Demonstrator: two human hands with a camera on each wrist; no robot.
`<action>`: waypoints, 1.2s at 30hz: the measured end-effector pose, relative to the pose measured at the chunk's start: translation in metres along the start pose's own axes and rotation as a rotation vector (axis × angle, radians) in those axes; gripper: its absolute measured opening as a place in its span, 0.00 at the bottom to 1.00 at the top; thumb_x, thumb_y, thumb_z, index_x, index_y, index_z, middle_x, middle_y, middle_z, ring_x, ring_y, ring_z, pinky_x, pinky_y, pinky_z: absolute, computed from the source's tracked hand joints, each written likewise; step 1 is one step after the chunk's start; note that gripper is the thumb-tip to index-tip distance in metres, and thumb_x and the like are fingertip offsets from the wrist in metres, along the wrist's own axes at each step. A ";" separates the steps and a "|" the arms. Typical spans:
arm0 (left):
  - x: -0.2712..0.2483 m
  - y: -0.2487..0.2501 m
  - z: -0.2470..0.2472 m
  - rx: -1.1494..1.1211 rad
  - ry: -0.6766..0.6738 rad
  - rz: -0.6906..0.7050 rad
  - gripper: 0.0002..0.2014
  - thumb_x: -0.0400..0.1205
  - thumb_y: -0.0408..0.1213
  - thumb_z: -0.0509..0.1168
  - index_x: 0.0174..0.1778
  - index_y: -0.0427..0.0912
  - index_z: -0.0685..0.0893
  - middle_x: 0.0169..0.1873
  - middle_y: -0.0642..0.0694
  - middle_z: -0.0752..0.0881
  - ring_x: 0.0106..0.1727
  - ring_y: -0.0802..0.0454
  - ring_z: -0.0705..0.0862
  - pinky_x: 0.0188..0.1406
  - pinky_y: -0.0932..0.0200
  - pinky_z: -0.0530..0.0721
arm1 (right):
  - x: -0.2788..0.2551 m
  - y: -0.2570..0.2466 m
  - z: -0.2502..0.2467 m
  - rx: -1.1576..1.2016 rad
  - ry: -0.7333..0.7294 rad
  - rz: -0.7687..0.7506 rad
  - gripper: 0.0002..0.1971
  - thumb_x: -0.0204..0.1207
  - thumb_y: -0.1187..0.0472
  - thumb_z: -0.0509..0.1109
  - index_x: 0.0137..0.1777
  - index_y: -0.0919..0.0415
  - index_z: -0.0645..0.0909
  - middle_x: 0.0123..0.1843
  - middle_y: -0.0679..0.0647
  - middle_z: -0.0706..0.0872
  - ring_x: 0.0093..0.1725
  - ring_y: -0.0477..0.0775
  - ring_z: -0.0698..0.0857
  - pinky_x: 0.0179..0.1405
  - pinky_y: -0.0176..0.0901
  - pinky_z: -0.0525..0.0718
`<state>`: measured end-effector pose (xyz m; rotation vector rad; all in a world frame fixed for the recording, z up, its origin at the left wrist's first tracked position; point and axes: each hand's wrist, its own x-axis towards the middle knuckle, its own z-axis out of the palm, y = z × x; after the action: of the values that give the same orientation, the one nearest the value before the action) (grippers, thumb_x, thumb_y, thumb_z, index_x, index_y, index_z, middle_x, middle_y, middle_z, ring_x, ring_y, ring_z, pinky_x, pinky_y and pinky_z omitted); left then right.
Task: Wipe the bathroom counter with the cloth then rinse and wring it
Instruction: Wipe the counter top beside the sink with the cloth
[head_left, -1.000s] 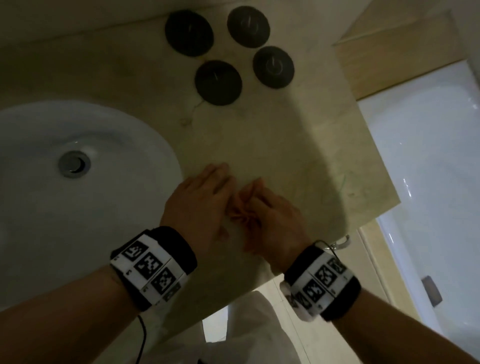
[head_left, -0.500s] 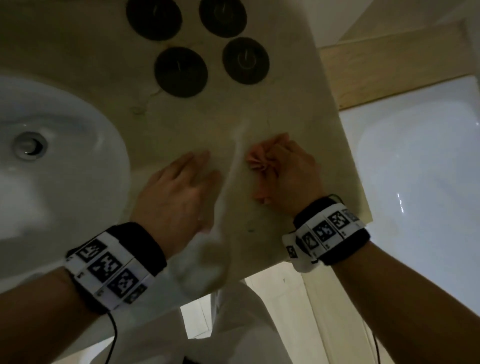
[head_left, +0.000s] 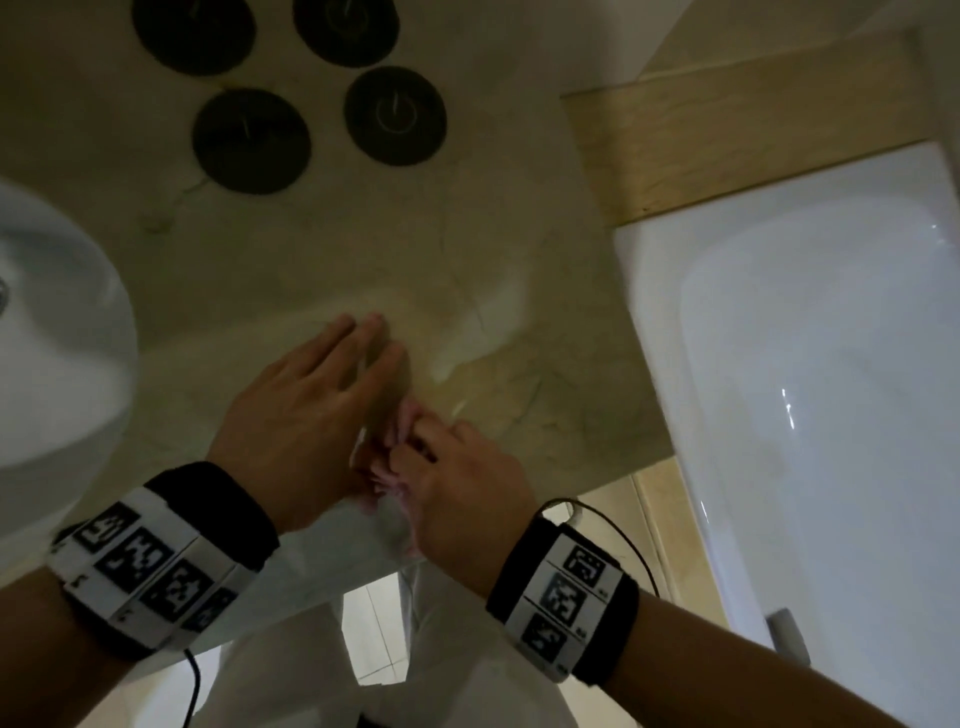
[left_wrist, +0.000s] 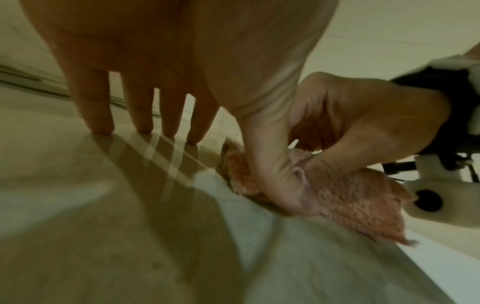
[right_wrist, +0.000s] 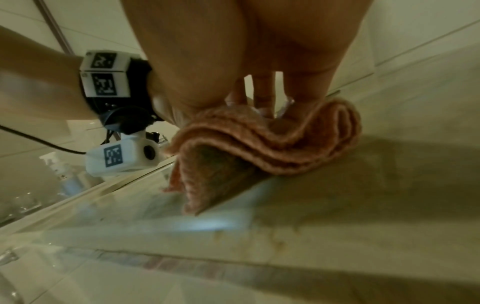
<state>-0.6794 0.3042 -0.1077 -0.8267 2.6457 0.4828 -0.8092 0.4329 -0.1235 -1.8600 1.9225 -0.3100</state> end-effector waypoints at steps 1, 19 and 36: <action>0.000 0.000 -0.001 0.012 -0.017 -0.005 0.63 0.49 0.61 0.82 0.81 0.40 0.68 0.82 0.35 0.65 0.81 0.36 0.66 0.72 0.39 0.77 | 0.004 0.004 -0.004 -0.013 -0.002 -0.014 0.11 0.74 0.54 0.67 0.53 0.54 0.85 0.58 0.54 0.86 0.43 0.55 0.82 0.38 0.43 0.79; 0.000 0.008 -0.002 0.056 -0.128 -0.080 0.78 0.32 0.67 0.80 0.82 0.38 0.65 0.82 0.35 0.65 0.81 0.34 0.66 0.72 0.39 0.76 | -0.019 0.084 -0.046 0.049 0.043 0.227 0.16 0.67 0.53 0.59 0.46 0.60 0.83 0.57 0.62 0.84 0.45 0.64 0.84 0.47 0.48 0.83; 0.001 0.007 0.000 0.053 -0.153 -0.084 0.78 0.38 0.70 0.79 0.85 0.40 0.57 0.85 0.38 0.57 0.84 0.37 0.58 0.77 0.40 0.71 | 0.016 0.097 -0.070 -0.025 0.090 0.404 0.17 0.68 0.56 0.78 0.55 0.58 0.82 0.66 0.55 0.81 0.47 0.61 0.85 0.42 0.40 0.72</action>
<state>-0.6845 0.3092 -0.1067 -0.8457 2.4626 0.4346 -0.9280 0.4139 -0.1089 -1.4456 2.3121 -0.2417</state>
